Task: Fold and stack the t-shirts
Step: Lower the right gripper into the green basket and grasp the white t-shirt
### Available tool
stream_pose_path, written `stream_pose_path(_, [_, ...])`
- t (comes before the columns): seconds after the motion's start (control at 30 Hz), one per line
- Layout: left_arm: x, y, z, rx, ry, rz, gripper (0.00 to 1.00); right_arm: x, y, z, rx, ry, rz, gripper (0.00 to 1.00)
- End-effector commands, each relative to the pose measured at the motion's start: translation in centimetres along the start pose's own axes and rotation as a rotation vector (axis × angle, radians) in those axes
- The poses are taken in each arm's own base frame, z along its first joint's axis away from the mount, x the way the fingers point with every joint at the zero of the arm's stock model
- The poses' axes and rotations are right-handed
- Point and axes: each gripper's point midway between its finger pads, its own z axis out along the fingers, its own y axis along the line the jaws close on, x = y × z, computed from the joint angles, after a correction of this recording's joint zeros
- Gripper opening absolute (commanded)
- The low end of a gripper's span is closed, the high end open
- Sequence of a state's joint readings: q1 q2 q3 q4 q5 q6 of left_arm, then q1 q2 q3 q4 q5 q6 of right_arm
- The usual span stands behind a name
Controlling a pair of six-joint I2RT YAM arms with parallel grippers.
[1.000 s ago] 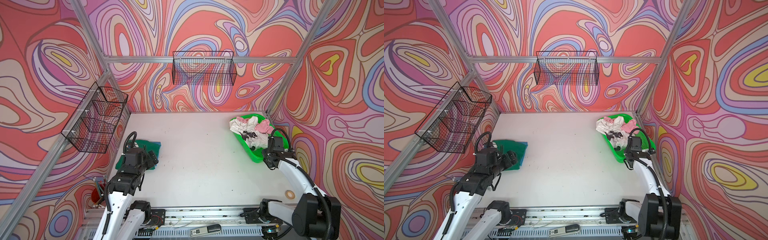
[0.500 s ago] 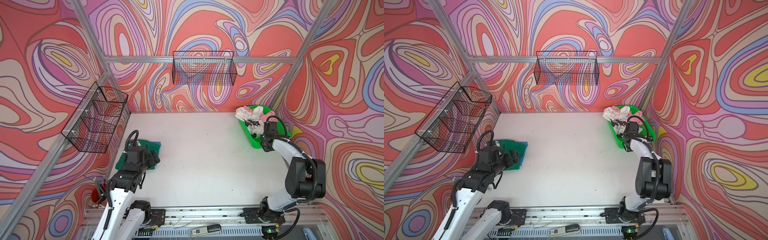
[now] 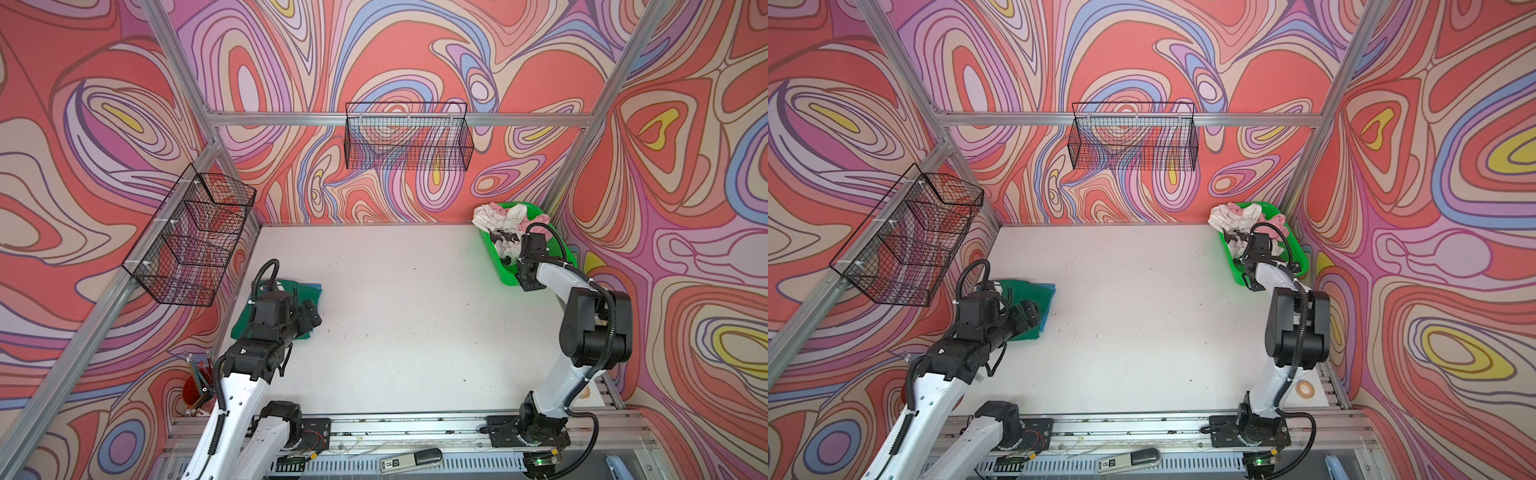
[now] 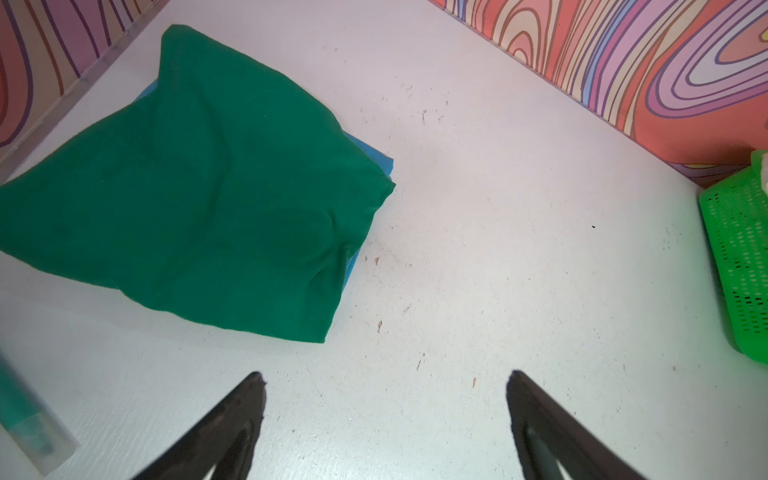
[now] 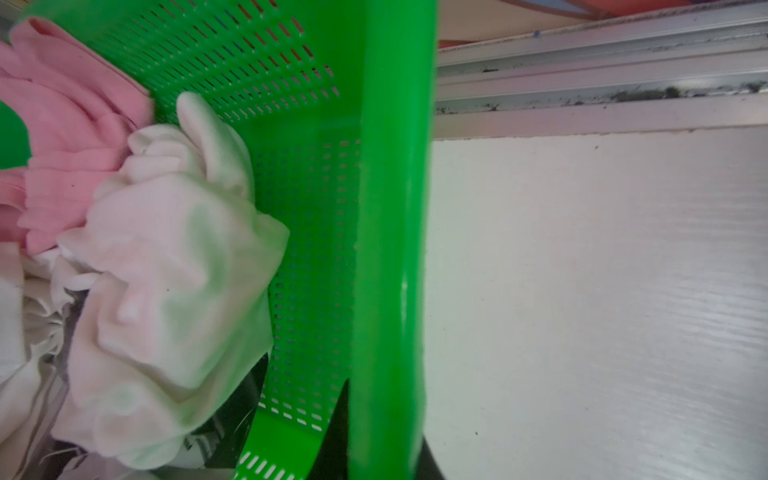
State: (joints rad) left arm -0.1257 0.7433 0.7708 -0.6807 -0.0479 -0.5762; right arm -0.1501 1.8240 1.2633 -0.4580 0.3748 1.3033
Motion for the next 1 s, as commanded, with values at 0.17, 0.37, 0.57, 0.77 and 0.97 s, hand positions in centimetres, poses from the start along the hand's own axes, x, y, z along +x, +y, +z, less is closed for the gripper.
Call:
stream_pose_path(0.17, [-0.1,-0.6,0.0,0.032,-0.003,0.011,0.93,-1.1,0.8,-1.2,-0.068,-0.029,0.1,0.28])
stream_pose_path(0.37, [-0.2,-0.9,-0.3,0.048,-0.01,0.011,0.94,-2.4,1.1,-4.9,-0.169,-0.033,0.124,0.63])
stream_pose_path(0.57, [-0.3,-0.5,-1.0,0.038,-0.029,0.005,1.0,-3.4,1.6,-9.7,-0.255,-0.009,0.015,0.87])
stream_pose_path(0.77, [-0.2,0.5,-2.5,-0.031,-0.011,0.016,1.0,-2.4,6.6,-12.4,-0.391,0.085,-0.245,0.98])
stream_pose_path(0.97, [0.3,1.9,-2.4,-0.102,-0.028,0.041,1.0,0.2,11.6,-9.6,-0.433,0.206,-0.397,0.97])
